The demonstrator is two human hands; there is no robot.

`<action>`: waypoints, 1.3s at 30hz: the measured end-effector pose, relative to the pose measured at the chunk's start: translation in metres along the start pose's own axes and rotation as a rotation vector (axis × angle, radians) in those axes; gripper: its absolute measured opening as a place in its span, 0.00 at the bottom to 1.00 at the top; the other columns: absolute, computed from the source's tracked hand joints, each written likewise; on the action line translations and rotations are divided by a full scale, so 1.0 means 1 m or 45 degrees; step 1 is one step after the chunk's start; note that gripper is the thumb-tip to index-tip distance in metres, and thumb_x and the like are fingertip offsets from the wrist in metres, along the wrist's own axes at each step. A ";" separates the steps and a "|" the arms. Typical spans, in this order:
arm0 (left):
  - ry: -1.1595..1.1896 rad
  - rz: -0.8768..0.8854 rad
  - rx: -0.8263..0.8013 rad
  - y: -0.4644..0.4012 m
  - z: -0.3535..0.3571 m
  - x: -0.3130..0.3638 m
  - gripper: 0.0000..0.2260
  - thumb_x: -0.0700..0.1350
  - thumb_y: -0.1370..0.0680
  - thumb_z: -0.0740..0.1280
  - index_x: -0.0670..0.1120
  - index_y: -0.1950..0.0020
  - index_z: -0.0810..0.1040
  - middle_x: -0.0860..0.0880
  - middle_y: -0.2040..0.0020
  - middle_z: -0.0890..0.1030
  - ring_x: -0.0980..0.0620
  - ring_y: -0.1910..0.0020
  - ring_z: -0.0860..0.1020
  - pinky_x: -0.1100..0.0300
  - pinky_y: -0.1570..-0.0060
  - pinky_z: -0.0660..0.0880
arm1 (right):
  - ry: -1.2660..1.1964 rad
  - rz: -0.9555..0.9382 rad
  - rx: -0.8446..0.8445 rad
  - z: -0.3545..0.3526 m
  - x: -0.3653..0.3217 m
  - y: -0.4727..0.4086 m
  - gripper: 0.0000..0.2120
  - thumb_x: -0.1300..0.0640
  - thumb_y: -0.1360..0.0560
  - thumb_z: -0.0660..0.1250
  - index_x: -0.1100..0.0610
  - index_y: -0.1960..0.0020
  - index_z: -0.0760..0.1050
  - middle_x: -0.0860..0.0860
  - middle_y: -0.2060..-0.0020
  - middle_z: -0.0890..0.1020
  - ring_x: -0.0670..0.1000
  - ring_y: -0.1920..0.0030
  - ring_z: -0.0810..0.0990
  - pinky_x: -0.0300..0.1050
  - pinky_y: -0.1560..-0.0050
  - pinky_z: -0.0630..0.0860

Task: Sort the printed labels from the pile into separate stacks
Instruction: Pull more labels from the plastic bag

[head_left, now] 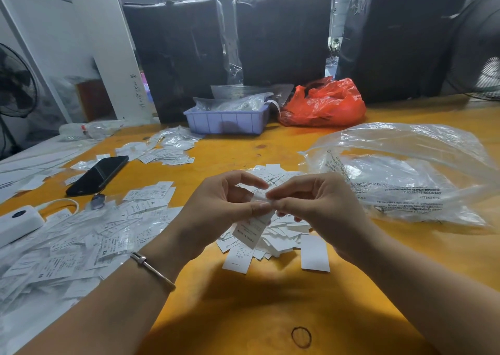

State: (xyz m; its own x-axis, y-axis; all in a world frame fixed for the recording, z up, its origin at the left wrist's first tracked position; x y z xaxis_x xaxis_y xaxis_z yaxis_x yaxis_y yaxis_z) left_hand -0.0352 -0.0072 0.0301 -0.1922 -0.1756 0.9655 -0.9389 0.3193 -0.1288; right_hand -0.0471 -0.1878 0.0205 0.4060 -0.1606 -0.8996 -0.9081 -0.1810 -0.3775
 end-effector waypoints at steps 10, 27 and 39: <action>-0.019 0.020 0.015 -0.001 -0.002 -0.001 0.17 0.43 0.34 0.75 0.46 0.46 0.80 0.43 0.59 0.86 0.50 0.59 0.85 0.67 0.65 0.77 | -0.082 0.003 0.024 -0.001 -0.003 0.000 0.07 0.69 0.32 0.73 0.58 0.58 0.84 0.51 0.66 0.85 0.45 0.67 0.82 0.30 0.69 0.72; -0.262 0.011 0.009 -0.004 -0.016 -0.002 0.10 0.50 0.35 0.74 0.47 0.58 0.82 0.48 0.60 0.86 0.54 0.60 0.84 0.65 0.65 0.79 | -0.078 0.159 -0.091 -0.006 0.004 -0.006 0.07 0.67 0.29 0.69 0.58 0.58 0.84 0.55 0.65 0.84 0.47 0.66 0.80 0.34 0.69 0.73; -0.837 -0.462 0.309 -0.013 -0.100 -0.021 0.02 0.44 0.26 0.74 0.47 0.57 0.82 0.48 0.58 0.83 0.51 0.59 0.78 0.60 0.65 0.70 | 0.621 -0.085 0.422 -0.043 0.015 -0.019 0.07 0.66 0.29 0.68 0.59 0.57 0.84 0.51 0.68 0.83 0.51 0.67 0.81 0.49 0.63 0.80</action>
State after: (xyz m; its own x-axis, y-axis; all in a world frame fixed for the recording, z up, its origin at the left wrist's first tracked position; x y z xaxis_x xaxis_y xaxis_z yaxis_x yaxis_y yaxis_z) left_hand 0.0100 0.0857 0.0342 0.0797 -0.7688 0.6345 -0.9968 -0.0625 0.0495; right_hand -0.0196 -0.2284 0.0238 0.3919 -0.6010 -0.6965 -0.8306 0.0943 -0.5488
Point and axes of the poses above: each hand's wrist, its own y-axis away from the middle knuckle, its own z-axis out of the palm, x = y × z, the point moved 1 cm from there along -y, towards the middle knuckle
